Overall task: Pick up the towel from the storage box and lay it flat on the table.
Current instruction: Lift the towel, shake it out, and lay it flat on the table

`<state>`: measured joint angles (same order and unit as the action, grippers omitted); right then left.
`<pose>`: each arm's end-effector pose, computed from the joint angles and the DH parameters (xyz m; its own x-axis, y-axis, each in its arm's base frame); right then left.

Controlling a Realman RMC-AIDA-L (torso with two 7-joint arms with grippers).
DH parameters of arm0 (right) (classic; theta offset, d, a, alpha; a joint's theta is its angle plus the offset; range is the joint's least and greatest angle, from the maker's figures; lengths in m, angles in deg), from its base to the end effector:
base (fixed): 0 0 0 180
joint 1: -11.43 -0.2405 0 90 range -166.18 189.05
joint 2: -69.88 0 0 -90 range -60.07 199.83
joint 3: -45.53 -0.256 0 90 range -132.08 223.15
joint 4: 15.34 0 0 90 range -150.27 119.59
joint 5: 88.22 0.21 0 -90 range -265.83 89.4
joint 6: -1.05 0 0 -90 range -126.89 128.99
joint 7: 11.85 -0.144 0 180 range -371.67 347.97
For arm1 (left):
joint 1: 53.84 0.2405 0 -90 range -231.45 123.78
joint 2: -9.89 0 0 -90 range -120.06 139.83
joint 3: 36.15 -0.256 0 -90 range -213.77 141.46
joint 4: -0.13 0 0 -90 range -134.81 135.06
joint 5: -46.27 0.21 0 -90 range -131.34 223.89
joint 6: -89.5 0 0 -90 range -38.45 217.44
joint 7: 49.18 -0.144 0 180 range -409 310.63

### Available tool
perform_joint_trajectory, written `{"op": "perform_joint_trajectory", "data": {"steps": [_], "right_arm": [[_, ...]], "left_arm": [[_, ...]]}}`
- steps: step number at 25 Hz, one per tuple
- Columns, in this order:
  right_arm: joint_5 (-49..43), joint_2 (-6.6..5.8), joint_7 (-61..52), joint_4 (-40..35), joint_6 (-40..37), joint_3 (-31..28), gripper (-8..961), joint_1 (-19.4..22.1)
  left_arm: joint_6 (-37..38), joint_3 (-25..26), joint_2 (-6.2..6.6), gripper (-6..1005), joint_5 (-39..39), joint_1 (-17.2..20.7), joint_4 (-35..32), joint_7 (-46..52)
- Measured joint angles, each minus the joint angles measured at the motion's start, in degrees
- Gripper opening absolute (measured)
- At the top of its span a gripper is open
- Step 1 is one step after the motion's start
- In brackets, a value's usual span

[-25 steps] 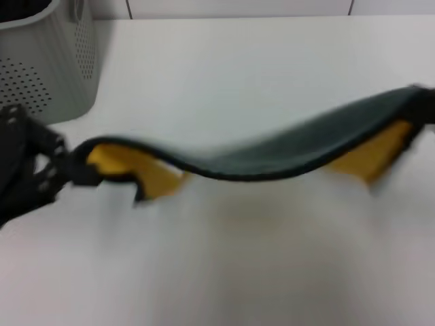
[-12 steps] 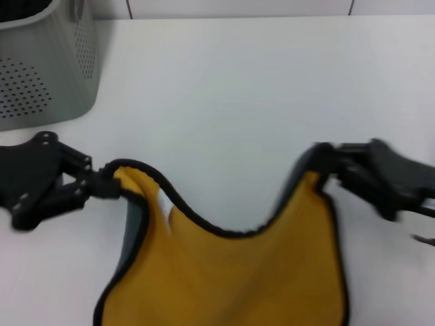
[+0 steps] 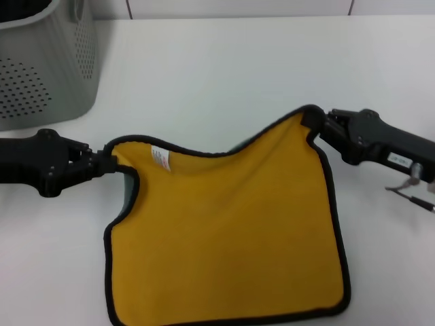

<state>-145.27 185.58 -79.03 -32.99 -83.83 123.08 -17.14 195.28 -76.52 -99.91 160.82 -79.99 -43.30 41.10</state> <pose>0.2401 0.3181 -0.0307 0.5026 -0.3196 -0.8033 -0.5479 -0.8365 -0.0099 -0.2832 0.3006 0.0758 0.7826 0.4481 0.4321 0.4967 -0.8679 0.0005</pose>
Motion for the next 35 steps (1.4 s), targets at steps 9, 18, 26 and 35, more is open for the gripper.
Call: {"op": "perform_joint_trajectory", "data": {"steps": [9, 18, 26, 35], "right_arm": [[-0.39, 0.19, -1.01, -0.44, 9.17, 1.08, 100, -3.86], [0.35, 0.38, -2.58, -0.93, 16.49, 2.24, 105, -4.80], [0.75, 0.14, -3.68, -2.18, 21.02, 2.20, 110, -5.33], [0.62, 0.20, -3.45, -2.26, 22.31, 2.26, 114, -5.79]], "left_arm": [[-7.60, -0.19, -1.23, 14, 0.84, -1.72, 0.00, 3.51], [-12.85, 0.12, -2.79, 15, 2.61, -2.72, 0.01, 4.52], [-16.82, 0.08, -3.26, 14, 2.61, -2.83, 0.32, 4.39], [-17.67, 0.27, -3.58, 15, 2.56, -2.64, 0.42, 3.96]]}}
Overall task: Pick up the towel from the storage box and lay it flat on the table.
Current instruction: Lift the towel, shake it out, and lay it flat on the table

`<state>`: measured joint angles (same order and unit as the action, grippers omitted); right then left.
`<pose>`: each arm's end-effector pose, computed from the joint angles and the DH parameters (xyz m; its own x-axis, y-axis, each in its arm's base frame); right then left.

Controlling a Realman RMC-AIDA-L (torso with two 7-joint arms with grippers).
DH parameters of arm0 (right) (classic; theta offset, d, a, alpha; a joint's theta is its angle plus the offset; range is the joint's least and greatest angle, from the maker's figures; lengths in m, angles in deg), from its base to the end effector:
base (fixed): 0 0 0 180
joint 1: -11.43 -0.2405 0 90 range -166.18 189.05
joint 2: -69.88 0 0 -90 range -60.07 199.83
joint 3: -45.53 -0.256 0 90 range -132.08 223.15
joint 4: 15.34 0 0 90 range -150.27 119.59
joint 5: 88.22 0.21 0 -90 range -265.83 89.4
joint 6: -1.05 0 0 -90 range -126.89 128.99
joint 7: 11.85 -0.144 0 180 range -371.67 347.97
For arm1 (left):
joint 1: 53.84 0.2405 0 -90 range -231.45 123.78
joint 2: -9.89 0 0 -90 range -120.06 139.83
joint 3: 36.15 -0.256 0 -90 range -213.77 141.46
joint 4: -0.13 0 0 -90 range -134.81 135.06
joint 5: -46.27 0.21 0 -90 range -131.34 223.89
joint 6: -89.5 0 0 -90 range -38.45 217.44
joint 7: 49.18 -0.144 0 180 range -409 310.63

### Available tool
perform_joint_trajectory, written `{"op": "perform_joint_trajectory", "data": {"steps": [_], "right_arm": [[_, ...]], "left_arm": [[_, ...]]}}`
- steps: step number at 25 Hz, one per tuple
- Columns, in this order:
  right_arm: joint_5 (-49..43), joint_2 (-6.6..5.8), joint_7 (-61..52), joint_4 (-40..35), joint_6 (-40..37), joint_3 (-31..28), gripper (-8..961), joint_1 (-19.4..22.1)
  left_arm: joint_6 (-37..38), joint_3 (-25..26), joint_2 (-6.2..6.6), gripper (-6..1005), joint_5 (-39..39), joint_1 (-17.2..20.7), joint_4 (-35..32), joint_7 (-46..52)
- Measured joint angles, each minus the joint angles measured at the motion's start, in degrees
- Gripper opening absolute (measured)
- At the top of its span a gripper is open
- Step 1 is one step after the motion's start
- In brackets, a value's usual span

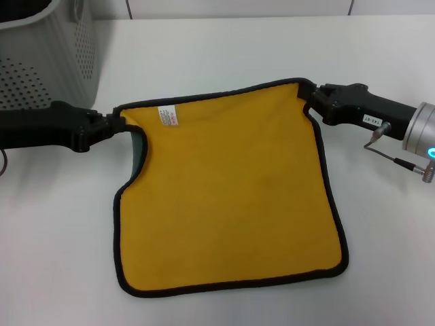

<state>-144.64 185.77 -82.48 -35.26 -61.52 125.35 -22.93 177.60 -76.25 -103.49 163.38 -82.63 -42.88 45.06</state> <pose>0.2378 0.3769 -0.0430 0.5996 -0.3618 -0.7138 -0.6666 -0.7194 -0.1954 -0.2880 0.3425 0.0523 0.7431 0.5011 0.4435 0.6231 -0.7598 -0.1857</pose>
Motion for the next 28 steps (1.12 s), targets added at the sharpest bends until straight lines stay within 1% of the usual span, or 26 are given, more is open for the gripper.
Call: {"op": "perform_joint_trajectory", "data": {"steps": [12, 23, 28], "right_arm": [[0.06, -0.01, -0.17, -0.03, -0.04, 0.04, 121, -0.22], [0.33, -0.09, 0.06, -0.11, 0.91, -0.10, 127, -2.53], [0.36, -0.04, 0.11, -0.12, 1.05, -0.10, 129, -2.71]], "left_arm": [[0.04, -0.28, 0.09, 46, -0.46, -0.16, -0.34, -0.59], [0.01, 0.04, 0.34, 81, -0.64, -0.63, -0.69, -0.99], [-0.05, 0.04, 0.36, 97, -0.66, -0.66, -1.21, -0.99]]}}
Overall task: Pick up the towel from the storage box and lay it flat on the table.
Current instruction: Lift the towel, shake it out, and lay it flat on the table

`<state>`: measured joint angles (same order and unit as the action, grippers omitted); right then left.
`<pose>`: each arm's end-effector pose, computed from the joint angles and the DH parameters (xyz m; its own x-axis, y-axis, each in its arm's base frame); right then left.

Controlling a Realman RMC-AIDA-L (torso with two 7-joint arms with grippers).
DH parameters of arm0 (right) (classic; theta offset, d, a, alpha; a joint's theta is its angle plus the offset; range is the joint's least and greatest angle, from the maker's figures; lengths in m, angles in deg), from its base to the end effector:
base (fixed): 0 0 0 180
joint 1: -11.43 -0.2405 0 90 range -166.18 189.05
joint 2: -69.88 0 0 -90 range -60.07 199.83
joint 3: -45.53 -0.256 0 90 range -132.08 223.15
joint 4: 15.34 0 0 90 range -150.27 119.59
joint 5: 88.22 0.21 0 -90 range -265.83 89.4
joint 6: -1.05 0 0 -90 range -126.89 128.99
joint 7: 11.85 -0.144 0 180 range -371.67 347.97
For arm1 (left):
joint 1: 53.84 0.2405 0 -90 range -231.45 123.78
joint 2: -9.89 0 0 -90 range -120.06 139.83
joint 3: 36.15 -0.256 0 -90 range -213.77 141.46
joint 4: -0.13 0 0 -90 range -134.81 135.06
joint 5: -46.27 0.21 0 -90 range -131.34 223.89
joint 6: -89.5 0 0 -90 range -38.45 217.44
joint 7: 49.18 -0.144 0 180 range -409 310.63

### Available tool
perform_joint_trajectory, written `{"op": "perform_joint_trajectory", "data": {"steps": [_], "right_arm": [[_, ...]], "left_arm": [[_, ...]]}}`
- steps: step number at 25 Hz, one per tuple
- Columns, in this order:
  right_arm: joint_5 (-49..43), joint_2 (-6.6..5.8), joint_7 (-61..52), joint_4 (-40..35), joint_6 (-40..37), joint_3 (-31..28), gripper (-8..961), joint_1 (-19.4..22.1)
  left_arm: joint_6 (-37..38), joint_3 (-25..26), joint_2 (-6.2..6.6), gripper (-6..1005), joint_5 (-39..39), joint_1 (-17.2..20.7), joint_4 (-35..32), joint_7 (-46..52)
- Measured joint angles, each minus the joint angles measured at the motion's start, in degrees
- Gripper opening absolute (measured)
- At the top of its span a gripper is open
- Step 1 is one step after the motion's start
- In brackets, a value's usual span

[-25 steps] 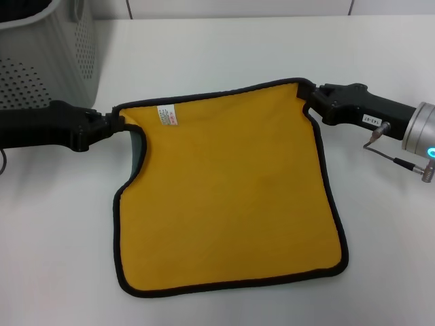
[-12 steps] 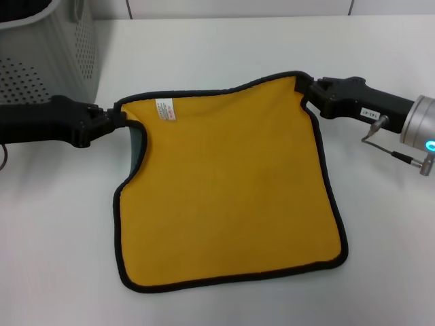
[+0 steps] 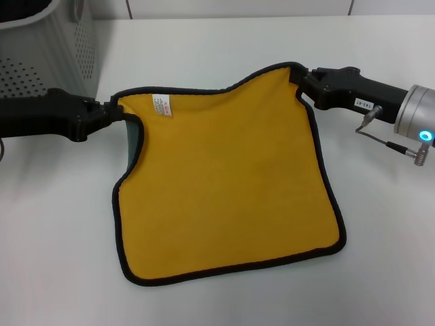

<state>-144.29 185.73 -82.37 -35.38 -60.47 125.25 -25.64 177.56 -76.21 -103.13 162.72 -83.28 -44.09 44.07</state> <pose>0.2212 0.3902 -0.0417 0.6158 -0.3317 -0.7146 -0.6406 -0.7389 -0.2090 -0.2820 0.3492 0.0596 0.7692 0.4582 0.4453 0.5889 -0.7789 -0.2157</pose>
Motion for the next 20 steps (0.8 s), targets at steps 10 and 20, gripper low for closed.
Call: {"op": "perform_joint_trajectory", "data": {"steps": [10, 20], "right_arm": [[-0.11, 0.07, 0.19, 0.17, 0.03, 0.05, 135, 0.36], [-0.53, -0.07, 0.98, -1.81, 2.51, 0.21, 140, 2.08]], "left_arm": [[0.16, -0.03, -0.08, 128, -0.05, 0.00, 0.01, 0.02], [0.19, 0.06, -0.64, 160, -4.78, 1.50, 0.13, -0.99]]}}
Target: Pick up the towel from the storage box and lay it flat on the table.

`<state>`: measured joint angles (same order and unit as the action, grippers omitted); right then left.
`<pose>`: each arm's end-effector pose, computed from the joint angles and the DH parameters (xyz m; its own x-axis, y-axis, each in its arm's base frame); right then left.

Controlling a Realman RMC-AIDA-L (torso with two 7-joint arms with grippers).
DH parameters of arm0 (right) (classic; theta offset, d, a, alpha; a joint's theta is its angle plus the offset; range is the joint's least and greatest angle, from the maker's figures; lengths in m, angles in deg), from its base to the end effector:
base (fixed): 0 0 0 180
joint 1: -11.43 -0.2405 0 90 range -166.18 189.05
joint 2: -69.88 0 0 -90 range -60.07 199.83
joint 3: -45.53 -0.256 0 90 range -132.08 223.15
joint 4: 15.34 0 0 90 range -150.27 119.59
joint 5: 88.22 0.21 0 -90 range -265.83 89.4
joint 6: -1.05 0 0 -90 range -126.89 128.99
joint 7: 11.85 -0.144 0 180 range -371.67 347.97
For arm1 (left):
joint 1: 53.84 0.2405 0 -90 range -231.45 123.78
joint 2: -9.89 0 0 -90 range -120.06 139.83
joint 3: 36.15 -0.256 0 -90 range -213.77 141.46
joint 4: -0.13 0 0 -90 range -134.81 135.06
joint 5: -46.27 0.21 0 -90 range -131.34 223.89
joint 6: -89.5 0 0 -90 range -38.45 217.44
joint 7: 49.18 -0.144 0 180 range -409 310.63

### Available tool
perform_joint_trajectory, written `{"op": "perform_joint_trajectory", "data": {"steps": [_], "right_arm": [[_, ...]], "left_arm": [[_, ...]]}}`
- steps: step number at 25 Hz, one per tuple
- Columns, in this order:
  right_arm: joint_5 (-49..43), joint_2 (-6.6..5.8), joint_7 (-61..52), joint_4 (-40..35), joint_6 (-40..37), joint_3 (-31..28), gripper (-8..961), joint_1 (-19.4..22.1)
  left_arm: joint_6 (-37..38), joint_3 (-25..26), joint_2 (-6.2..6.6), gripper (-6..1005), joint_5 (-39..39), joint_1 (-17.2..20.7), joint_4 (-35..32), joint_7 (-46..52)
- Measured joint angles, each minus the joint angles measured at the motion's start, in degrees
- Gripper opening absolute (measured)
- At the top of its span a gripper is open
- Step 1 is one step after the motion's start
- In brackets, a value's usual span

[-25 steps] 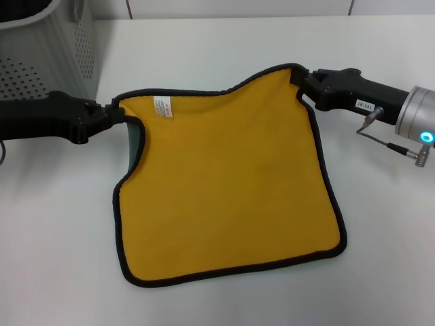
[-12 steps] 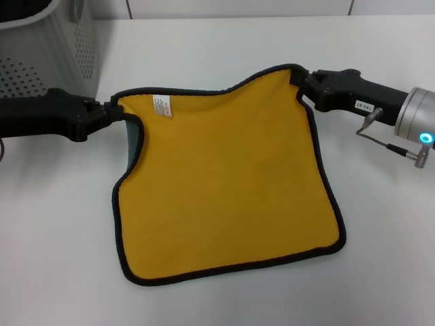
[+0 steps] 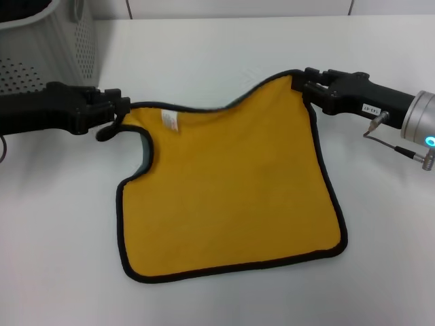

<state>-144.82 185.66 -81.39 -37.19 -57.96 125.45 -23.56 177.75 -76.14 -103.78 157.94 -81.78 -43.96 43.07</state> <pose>0.2335 0.3883 -0.0393 0.6370 -0.3250 -0.6990 -0.6489 -0.7156 -0.2586 -0.2799 0.3452 0.0602 0.7365 0.4337 0.5191 0.5999 -0.7733 -0.2051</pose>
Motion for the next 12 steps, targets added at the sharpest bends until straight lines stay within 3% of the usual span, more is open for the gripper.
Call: {"op": "perform_joint_trajectory", "data": {"steps": [2, 5, 12], "right_arm": [[0.16, -0.06, 0.03, -0.32, 0.03, -0.03, 141, 0.21], [0.25, -0.15, 0.08, -0.56, 0.40, -0.14, 379, 0.26], [0.39, -0.15, 0.16, -1.89, 1.29, -0.16, 672, 0.53]], "left_arm": [[0.00, 0.01, 0.15, 166, -0.35, 0.08, 0.01, -0.15], [-0.01, 0.40, 0.19, 262, -0.41, 0.12, 0.02, -0.21], [0.35, 2.80, 0.12, 561, -0.46, 0.27, 0.10, -1.20]]}}
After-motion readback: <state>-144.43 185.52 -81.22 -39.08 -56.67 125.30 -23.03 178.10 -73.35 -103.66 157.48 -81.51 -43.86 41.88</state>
